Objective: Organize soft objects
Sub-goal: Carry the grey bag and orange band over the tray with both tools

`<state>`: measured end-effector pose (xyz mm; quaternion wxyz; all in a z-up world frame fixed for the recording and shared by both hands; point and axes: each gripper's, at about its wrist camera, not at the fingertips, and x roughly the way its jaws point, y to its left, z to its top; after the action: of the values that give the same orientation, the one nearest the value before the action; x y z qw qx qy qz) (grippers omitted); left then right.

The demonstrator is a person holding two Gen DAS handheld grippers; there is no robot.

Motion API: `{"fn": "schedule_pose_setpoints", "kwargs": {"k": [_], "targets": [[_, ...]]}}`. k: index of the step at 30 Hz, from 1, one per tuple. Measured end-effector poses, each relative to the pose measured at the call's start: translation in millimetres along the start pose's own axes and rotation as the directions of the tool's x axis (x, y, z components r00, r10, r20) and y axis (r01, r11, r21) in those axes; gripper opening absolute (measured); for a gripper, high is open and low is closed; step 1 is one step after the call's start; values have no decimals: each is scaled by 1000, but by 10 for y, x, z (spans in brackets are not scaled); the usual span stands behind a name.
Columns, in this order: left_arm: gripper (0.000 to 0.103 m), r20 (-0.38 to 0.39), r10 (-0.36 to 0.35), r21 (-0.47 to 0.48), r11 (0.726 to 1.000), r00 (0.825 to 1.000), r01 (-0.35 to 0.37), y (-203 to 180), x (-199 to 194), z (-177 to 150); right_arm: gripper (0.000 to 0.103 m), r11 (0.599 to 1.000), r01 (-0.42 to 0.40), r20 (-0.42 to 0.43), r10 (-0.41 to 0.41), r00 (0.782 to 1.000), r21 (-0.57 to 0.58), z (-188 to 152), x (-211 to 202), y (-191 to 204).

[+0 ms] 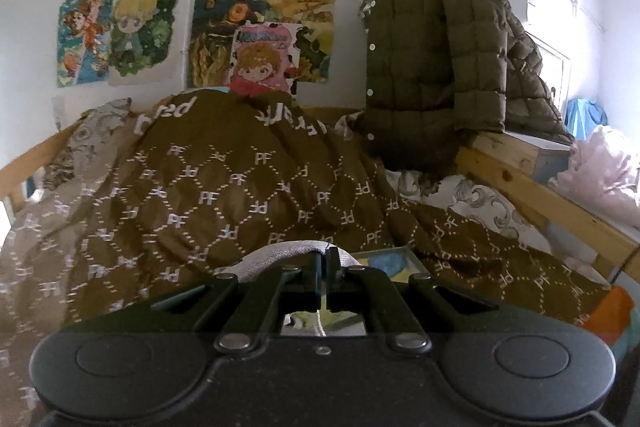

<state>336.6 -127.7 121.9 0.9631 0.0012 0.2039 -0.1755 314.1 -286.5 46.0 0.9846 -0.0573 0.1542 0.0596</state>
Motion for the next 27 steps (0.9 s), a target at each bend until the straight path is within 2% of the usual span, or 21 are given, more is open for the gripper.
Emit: {"fn": "schedule_pose_setpoints", "kwargs": {"k": [5,9,11,19,27], "targets": [[0,-8,-4,-13,1000,1000,4,-26,527,-50,2,997,-3,-18,5,1000,79,-8,384,-163],[0,-15,-9,-22,1000,1000,9,-18,842,-130,2,971,-28,-45,39,998,239,1,697,-343],[0,-19,-21,-27,999,1000,20,-15,937,-188,2,958,-32,-61,51,997,283,-13,799,-371],[0,-91,-25,-70,997,995,18,140,1175,-613,2,957,-18,-119,55,991,290,-158,1145,-499],[0,-180,-6,-18,1000,984,3,119,1239,-1000,3,950,13,-195,51,979,312,-369,1303,-483]]}}
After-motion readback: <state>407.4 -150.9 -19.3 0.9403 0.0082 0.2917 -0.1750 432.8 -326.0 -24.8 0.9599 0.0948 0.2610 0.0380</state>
